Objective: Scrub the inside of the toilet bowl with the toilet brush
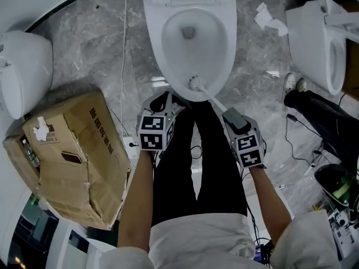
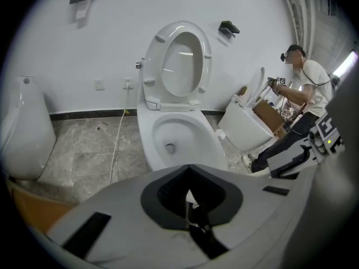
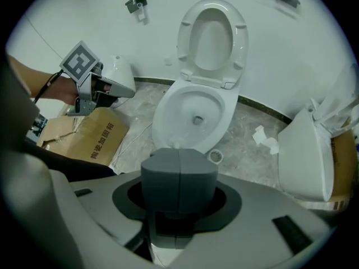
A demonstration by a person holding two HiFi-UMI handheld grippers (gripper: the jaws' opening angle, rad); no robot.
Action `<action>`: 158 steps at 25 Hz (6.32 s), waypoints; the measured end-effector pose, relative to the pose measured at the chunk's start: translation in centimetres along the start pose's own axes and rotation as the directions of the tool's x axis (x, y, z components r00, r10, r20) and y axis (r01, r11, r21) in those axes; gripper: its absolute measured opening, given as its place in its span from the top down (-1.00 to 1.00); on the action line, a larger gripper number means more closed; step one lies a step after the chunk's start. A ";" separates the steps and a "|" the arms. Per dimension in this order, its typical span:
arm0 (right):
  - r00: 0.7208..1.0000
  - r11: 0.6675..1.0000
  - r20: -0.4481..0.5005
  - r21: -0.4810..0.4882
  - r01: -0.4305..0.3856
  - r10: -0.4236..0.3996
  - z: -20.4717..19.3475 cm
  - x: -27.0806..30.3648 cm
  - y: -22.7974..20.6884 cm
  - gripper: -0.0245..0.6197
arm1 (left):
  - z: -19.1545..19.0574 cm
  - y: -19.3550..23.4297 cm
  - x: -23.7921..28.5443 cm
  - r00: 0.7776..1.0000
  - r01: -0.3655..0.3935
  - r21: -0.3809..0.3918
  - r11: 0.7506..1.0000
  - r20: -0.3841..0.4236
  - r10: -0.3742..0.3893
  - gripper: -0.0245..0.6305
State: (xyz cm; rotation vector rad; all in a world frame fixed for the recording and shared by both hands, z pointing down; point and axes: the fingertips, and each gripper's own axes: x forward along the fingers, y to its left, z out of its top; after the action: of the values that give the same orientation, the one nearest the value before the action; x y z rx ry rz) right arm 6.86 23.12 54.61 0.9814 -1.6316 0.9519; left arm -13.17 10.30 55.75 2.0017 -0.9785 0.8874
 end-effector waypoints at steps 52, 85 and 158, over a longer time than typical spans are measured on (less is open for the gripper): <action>0.982 0.971 0.116 0.169 -0.169 0.150 13.5 14.3 -5.6 0.34 | 6.4 -0.7 5.7 0.998 -0.058 -0.045 0.997 0.003 0.058 0.85; 0.971 0.939 0.223 0.306 -0.157 0.089 22.1 16.0 -9.4 0.36 | 6.1 1.3 7.6 0.997 -0.073 -0.149 0.986 -0.032 0.069 0.85; 0.948 0.822 0.148 0.547 0.160 -0.283 15.4 13.0 -9.4 0.33 | 1.6 5.2 5.8 0.994 0.070 0.033 0.997 -0.083 -0.067 0.85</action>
State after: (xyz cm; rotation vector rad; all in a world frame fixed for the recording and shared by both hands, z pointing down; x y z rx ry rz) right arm 7.72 3.46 65.01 1.6757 -1.4069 1.1911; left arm -14.41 4.70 61.25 2.0006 -0.8490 0.9473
